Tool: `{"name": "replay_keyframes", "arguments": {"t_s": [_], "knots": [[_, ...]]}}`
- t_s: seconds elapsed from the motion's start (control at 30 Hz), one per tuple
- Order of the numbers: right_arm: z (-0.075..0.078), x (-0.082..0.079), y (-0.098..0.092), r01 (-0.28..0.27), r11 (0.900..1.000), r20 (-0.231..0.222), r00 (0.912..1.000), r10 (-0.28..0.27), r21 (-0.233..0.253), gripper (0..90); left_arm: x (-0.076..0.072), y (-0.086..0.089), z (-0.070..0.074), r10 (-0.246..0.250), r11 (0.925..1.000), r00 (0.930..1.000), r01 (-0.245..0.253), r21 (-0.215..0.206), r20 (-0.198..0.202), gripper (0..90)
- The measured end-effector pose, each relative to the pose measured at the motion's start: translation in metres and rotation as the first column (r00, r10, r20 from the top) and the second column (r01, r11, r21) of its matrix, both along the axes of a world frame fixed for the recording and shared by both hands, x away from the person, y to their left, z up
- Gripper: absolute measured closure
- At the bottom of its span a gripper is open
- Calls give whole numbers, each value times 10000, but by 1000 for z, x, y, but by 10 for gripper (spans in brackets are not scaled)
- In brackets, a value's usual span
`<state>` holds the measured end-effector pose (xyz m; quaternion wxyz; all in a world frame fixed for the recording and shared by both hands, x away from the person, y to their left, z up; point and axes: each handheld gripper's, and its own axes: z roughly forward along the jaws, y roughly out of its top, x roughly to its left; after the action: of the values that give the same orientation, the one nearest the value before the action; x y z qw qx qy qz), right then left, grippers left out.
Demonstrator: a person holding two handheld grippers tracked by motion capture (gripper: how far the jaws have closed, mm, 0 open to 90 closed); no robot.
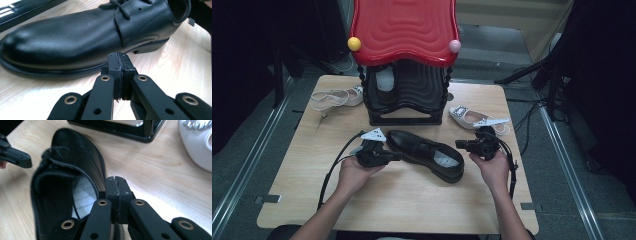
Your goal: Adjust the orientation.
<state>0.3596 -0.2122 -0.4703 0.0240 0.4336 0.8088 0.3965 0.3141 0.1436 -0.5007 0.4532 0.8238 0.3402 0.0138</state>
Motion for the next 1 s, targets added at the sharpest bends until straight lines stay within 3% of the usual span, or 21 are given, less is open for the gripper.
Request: {"name": "replay_keyframes", "arguments": {"t_s": [0.13, 0.2, 0.27, 0.4, 0.63, 0.77, 0.87, 1.0], "knots": [[-7, -1, 3, -79, 9999, -2, 10000, 79, -108, 900, -2, -3, -3, -233, 9997, 9987, 230, 51, 444, 874], [-11, -1, 5, -120, 9996, -94, 9999, 118, -249, 900, -1, -4, -5, -440, 9990, 9990, 440, 44, 74, 878], [-13, -1, 3, -52, 10000, -71, 10000, 51, -81, 900, -1, -7, -6, -425, 9989, 9990, 427, 168, -125, 900], [-14, -3, 4, -26, 10000, -18, 10000, 26, -8, 900, -1, -9, -7, -205, 9998, 9988, 205, 6, -437, 900], [-13, -7, 5, -8, 10000, -67, 10000, 8, -27, 900, -3, -14, -8, -221, 9992, 9990, 208, -333, -378, 900], [-16, -14, 5, 115, 9995, -153, 9998, -111, 297, 900, -3, -21, -9, -183, 9998, 9982, 189, 109, -566, 900], [-16, -19, 6, 101, 9992, -200, 9998, -94, 386, 900, -2, -25, -11, -166, 9998, 9979, 171, 77, -621, 900], [-16, -29, 12, 1, 9993, -138, 9999, 4, 364, 900, -3, -29, -12, -18, 9996, 9998, 23, 264, -184, 882]]}}
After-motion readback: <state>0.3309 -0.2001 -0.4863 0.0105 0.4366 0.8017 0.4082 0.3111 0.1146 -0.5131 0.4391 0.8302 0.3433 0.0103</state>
